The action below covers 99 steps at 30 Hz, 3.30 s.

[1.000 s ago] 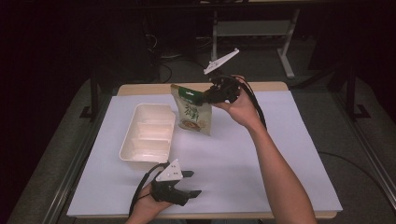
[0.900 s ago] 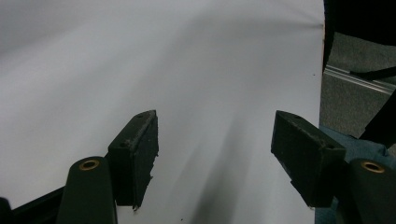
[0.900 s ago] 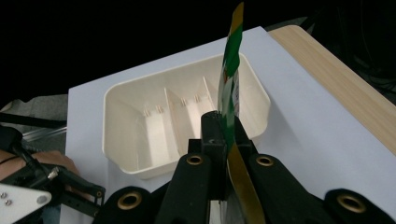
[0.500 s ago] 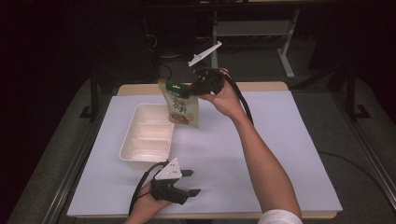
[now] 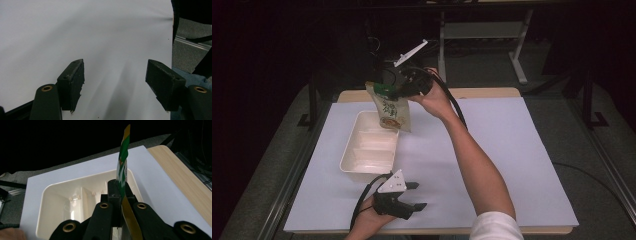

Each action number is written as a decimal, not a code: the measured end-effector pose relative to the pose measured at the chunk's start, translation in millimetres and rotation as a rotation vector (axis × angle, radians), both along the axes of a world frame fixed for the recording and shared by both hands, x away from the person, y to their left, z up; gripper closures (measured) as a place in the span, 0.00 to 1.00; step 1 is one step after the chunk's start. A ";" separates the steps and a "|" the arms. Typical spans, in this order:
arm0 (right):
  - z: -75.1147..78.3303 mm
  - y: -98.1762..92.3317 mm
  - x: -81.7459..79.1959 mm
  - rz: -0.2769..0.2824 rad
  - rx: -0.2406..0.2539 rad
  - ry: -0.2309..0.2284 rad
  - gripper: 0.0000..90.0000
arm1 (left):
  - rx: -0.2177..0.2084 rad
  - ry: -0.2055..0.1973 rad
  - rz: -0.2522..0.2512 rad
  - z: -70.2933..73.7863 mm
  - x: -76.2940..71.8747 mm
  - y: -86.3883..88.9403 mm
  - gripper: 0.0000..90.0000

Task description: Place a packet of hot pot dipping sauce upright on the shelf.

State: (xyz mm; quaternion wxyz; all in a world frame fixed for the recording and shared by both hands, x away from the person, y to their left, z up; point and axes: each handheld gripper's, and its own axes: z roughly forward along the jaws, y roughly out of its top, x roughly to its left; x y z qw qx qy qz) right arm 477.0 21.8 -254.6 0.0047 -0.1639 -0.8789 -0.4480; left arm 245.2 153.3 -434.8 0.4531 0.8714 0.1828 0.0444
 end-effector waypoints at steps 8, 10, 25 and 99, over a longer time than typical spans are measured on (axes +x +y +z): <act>-7.2 25.3 14.4 0.014 -0.012 0.003 1.00 | 0.002 0.001 -0.002 -0.8 -0.5 -0.2 0.33; -13.3 36.7 20.3 0.022 -0.011 0.006 1.00 | 0.002 0.004 0.001 -1.2 -0.2 0.4 0.33; -55.3 66.0 39.7 0.009 -0.039 0.087 0.98 | -0.001 0.013 0.001 -2.9 0.8 1.8 0.32; -68.9 -113.4 -40.5 -0.179 0.059 0.158 0.51 | 0.015 -0.006 0.016 -4.0 -2.0 0.0 0.28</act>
